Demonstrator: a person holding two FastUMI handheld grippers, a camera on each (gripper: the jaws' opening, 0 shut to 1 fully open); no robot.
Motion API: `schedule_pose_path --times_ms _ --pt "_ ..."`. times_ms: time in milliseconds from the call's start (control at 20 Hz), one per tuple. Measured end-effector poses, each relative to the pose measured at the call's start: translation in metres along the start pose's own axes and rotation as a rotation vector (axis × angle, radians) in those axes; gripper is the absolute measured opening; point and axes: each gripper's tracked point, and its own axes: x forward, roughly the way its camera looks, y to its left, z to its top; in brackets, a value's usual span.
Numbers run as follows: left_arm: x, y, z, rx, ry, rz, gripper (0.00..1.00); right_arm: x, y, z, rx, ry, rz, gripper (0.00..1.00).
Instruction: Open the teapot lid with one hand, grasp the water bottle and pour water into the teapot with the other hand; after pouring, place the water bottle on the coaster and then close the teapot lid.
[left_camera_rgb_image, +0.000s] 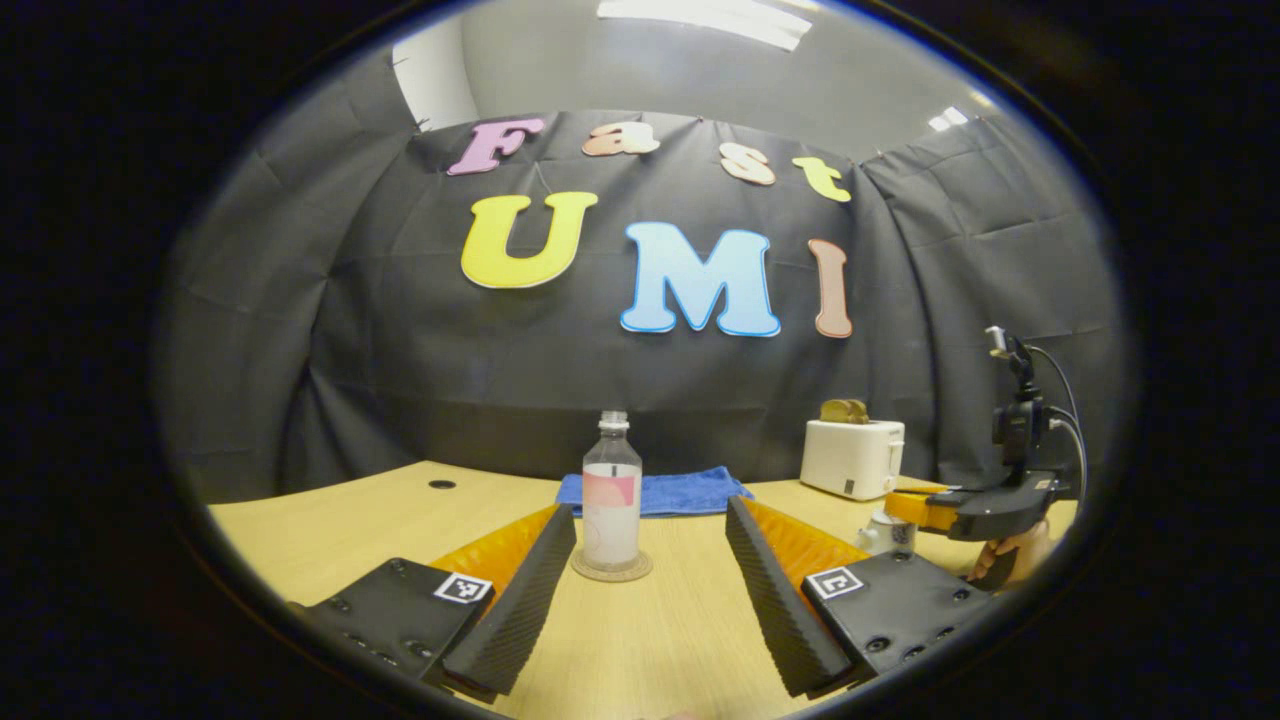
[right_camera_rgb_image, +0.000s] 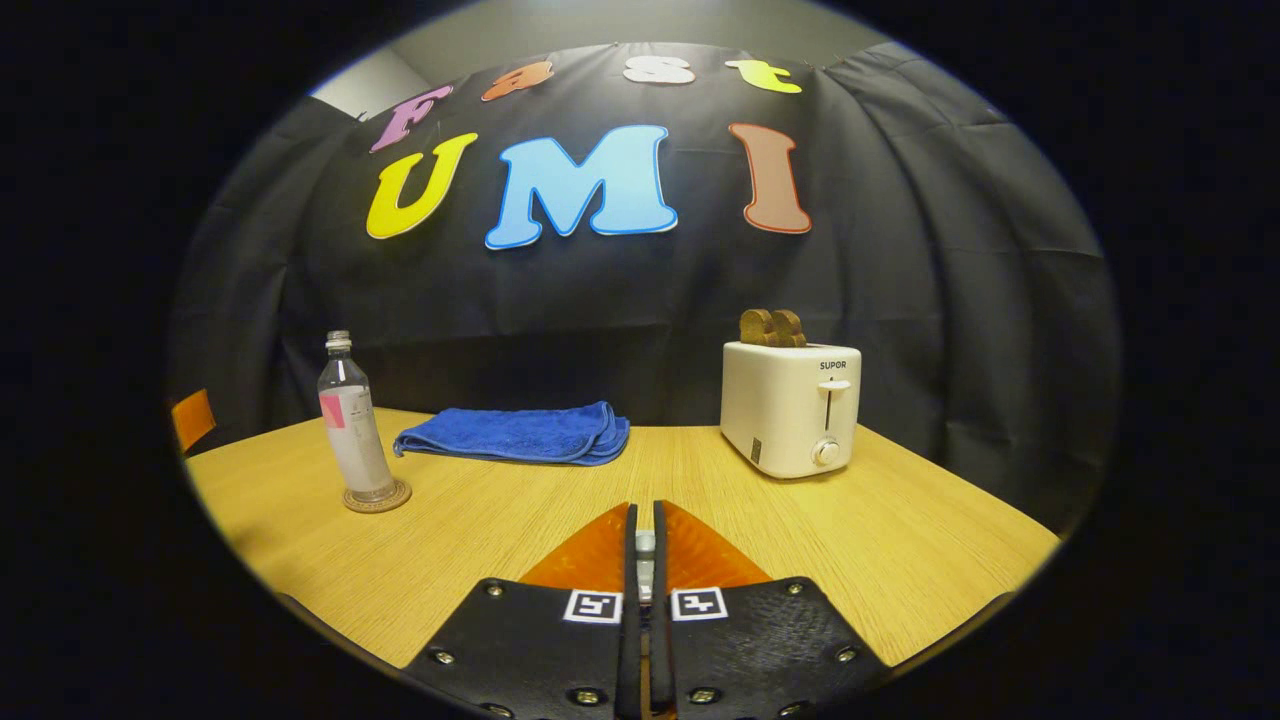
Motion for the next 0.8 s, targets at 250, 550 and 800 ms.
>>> schedule_pose_path --times_ms 250,550,800 --pt "0.000 -0.004 -0.008 -0.006 0.017 -0.004 1.00 -0.012 -0.005 0.016 -0.034 -0.038 -0.019 0.26" --pt "-0.003 -0.022 -0.019 -0.009 0.052 -0.022 1.00 -0.080 0.010 0.032 -0.046 -0.091 0.010 0.50" --pt "-0.020 -0.053 -0.013 0.008 0.043 -0.039 1.00 -0.138 0.034 0.029 -0.035 -0.112 0.002 0.57"
